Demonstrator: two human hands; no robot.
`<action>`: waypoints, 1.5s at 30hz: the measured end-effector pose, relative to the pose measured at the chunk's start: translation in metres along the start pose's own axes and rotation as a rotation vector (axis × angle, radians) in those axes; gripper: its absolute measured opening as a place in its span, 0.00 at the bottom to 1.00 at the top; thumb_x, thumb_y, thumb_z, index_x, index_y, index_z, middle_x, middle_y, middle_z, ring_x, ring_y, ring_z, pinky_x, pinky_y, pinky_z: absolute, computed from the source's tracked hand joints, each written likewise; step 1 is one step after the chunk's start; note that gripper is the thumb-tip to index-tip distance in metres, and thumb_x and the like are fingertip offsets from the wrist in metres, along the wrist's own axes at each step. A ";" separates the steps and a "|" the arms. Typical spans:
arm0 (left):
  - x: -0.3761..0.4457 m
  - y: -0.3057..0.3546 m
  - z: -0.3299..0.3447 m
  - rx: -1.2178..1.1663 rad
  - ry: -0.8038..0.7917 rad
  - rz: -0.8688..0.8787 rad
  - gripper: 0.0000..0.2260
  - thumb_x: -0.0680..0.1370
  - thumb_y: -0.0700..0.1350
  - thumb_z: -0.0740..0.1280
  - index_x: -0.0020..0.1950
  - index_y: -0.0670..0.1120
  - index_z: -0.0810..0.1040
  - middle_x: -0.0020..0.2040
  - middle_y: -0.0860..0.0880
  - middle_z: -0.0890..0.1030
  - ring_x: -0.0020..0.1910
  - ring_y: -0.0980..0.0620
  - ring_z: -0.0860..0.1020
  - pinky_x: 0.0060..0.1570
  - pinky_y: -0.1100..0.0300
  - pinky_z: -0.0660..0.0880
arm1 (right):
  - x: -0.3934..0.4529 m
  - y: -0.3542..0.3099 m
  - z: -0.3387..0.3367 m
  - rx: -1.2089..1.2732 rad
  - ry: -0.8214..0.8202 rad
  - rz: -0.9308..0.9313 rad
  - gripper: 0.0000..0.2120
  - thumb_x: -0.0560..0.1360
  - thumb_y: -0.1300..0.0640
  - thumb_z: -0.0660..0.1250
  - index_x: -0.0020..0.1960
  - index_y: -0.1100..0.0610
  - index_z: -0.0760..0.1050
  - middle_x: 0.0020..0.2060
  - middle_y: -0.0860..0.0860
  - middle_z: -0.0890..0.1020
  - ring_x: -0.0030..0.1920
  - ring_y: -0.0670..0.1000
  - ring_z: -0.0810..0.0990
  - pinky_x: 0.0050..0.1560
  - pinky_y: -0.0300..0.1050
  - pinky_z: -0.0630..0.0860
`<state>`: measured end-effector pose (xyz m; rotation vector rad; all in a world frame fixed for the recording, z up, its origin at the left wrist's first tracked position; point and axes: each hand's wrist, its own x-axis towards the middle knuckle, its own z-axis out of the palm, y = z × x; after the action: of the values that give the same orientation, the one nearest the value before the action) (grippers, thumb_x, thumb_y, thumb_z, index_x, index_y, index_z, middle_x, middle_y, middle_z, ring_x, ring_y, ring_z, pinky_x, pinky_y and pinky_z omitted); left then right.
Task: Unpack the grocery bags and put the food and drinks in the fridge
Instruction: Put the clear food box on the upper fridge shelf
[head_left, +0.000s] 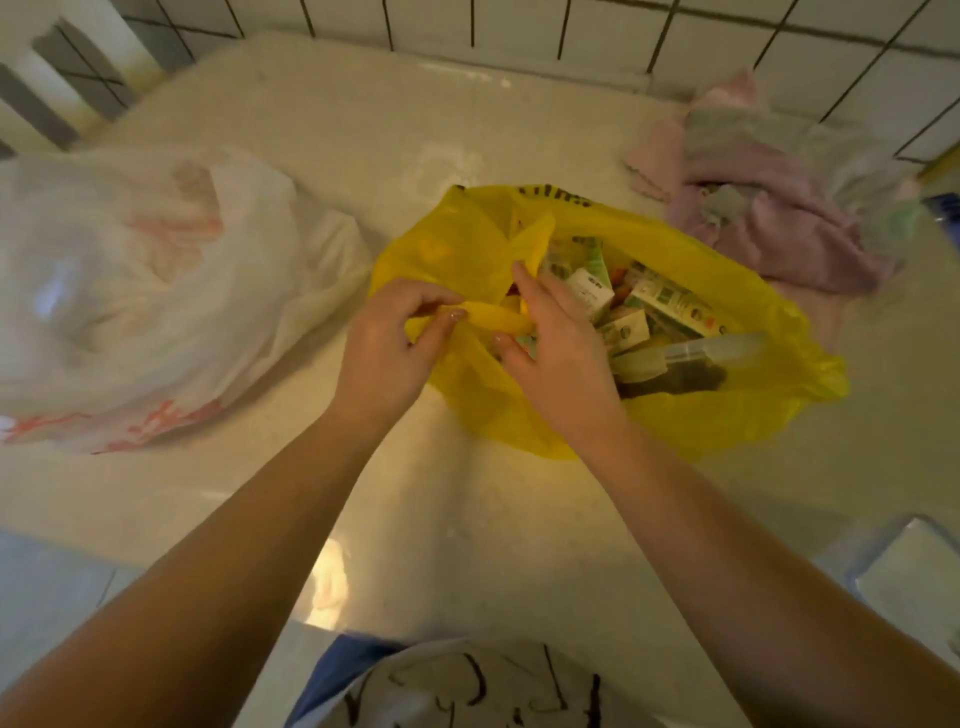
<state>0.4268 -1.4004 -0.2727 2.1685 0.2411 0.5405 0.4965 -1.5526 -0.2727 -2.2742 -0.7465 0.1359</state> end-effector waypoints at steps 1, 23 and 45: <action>0.001 -0.003 -0.009 -0.074 0.020 -0.063 0.08 0.74 0.51 0.65 0.50 0.52 0.79 0.46 0.54 0.79 0.47 0.59 0.77 0.51 0.64 0.73 | 0.013 -0.010 0.005 -0.051 0.024 -0.056 0.31 0.74 0.56 0.67 0.73 0.59 0.60 0.68 0.57 0.67 0.67 0.55 0.67 0.66 0.50 0.65; 0.069 -0.062 -0.014 0.536 -0.192 0.515 0.16 0.74 0.46 0.63 0.61 0.48 0.75 0.67 0.44 0.73 0.70 0.43 0.66 0.67 0.39 0.61 | 0.118 0.020 0.032 -0.445 -0.278 0.057 0.39 0.76 0.55 0.63 0.75 0.42 0.39 0.54 0.55 0.78 0.50 0.59 0.79 0.48 0.56 0.77; 0.104 -0.105 -0.032 0.628 -0.446 0.594 0.21 0.78 0.57 0.55 0.40 0.43 0.78 0.31 0.45 0.79 0.28 0.43 0.78 0.35 0.54 0.76 | 0.211 0.013 0.036 -0.243 -0.452 -0.331 0.19 0.76 0.52 0.65 0.65 0.53 0.70 0.53 0.53 0.79 0.52 0.52 0.76 0.51 0.45 0.70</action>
<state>0.5059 -1.2768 -0.3084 2.9151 -0.5690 0.2981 0.6667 -1.4219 -0.2828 -2.3312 -1.4316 0.4317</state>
